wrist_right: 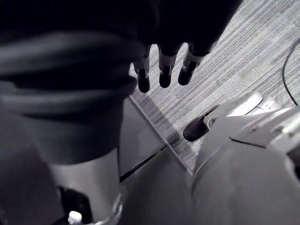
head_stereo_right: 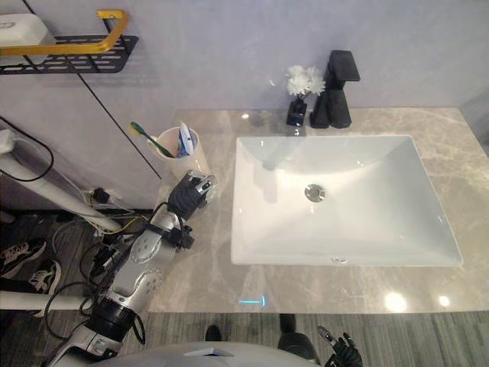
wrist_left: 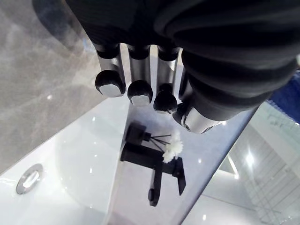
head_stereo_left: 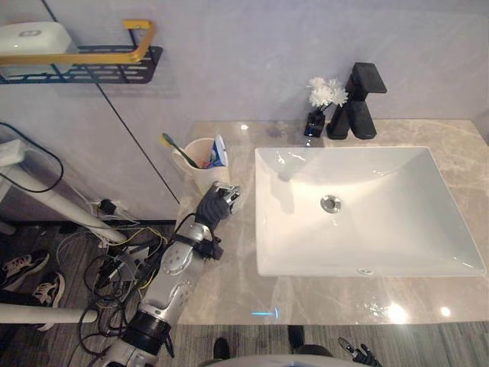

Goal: Organize washtable

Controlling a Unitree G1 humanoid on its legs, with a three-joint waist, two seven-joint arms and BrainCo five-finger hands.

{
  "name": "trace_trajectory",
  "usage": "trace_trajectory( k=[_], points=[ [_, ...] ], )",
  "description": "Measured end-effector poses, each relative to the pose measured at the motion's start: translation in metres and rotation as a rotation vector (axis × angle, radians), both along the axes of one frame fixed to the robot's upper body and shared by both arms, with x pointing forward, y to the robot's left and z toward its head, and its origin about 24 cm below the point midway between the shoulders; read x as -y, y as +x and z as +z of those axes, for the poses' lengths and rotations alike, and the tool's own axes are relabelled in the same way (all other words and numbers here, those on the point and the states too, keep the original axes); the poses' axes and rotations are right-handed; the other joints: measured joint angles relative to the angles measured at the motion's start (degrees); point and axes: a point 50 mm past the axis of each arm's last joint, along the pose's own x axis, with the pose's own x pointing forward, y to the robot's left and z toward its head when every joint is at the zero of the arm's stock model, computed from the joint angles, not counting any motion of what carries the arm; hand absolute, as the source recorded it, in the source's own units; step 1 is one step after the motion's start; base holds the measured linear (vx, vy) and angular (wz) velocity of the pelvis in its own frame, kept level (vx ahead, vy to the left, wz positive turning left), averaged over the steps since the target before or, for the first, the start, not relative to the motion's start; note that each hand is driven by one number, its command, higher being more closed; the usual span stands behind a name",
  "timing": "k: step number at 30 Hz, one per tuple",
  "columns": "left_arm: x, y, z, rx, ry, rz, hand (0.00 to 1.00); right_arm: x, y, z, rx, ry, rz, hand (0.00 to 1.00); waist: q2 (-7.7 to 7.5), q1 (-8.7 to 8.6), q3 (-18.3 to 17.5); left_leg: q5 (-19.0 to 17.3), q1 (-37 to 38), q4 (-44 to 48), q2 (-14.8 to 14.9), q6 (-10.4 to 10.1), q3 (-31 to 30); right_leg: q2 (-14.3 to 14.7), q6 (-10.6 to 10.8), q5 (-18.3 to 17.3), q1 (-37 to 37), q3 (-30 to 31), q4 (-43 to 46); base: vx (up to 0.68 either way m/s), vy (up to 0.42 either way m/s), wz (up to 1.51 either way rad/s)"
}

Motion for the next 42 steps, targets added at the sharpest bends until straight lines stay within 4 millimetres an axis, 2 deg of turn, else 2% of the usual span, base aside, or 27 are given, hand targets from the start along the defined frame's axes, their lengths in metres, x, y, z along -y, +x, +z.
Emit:
trace_trajectory(
  k=[7,12,22,25,29,34,36,39,42],
  points=[
    [-0.002,0.008,0.007,0.036,0.048,0.009,1.00,0.000,0.004,0.002,0.025,0.003,0.016,0.00,-0.08,0.06,0.1,0.0,-0.8,0.0,0.0,0.0,1.4,0.1,0.0,0.4,-1.9,1.4,0.0,0.01,0.004,-0.10],
    [0.003,0.017,0.022,0.093,0.054,0.001,1.00,0.000,0.008,0.003,0.041,-0.001,0.025,0.00,-0.05,0.03,0.7,-0.1,-0.6,0.0,-0.1,0.0,1.7,0.1,0.0,0.6,-1.9,1.6,0.0,0.01,0.001,-0.02],
    [0.003,0.017,0.024,0.097,0.047,0.006,1.00,-0.002,0.008,0.003,0.039,0.003,0.035,0.00,0.14,0.21,0.8,-0.1,-0.5,0.7,-0.1,0.0,1.8,0.0,0.0,1.1,-1.5,1.7,0.0,-0.01,0.001,-0.01],
    [0.004,0.009,0.025,0.107,0.029,-0.006,1.00,-0.002,0.008,0.002,0.040,0.005,0.037,0.00,0.20,0.25,0.8,-0.1,-0.5,1.0,-0.1,0.0,1.3,-0.1,0.0,1.1,-0.8,1.2,0.0,-0.04,0.003,0.08],
    [0.007,-0.011,0.024,0.108,-0.034,-0.040,1.00,-0.003,0.007,0.002,0.036,0.008,0.043,0.00,0.36,0.47,0.8,-0.1,0.0,1.4,-0.1,0.0,-0.4,-0.2,0.0,1.1,0.7,-0.3,0.0,-0.01,-0.003,0.17],
    [0.005,-0.025,0.016,0.070,-0.105,-0.034,1.00,-0.005,0.007,0.001,0.031,0.012,0.057,0.00,0.45,1.81,0.8,0.4,0.2,1.6,-0.2,-0.1,-2.5,-0.4,-0.1,0.9,2.1,-2.4,0.0,-0.04,0.000,0.22],
    [-0.001,-0.030,0.013,0.060,-0.126,0.006,1.00,-0.005,0.007,0.001,0.032,0.012,0.059,0.00,0.49,1.88,0.6,0.7,0.2,1.6,-0.2,-0.1,-3.6,-0.5,-0.3,0.8,2.8,-3.5,0.0,-0.04,-0.007,0.32],
    [-0.024,-0.039,0.014,0.073,-0.152,0.119,1.00,-0.005,0.005,0.001,0.027,0.011,0.055,0.00,0.80,1.91,0.3,1.3,0.0,1.5,-0.1,-0.3,-5.4,-0.5,-0.5,0.5,3.5,-5.3,0.0,-0.04,-0.009,0.31],
    [-0.059,-0.051,0.012,0.085,-0.170,0.302,1.00,-0.003,-0.003,0.000,0.018,0.020,0.011,0.00,1.04,2.45,-1.0,1.6,-0.1,1.4,-0.1,-0.4,-6.9,-0.5,-0.5,0.2,4.4,-6.9,0.0,-0.03,-0.009,0.25]
  ],
)
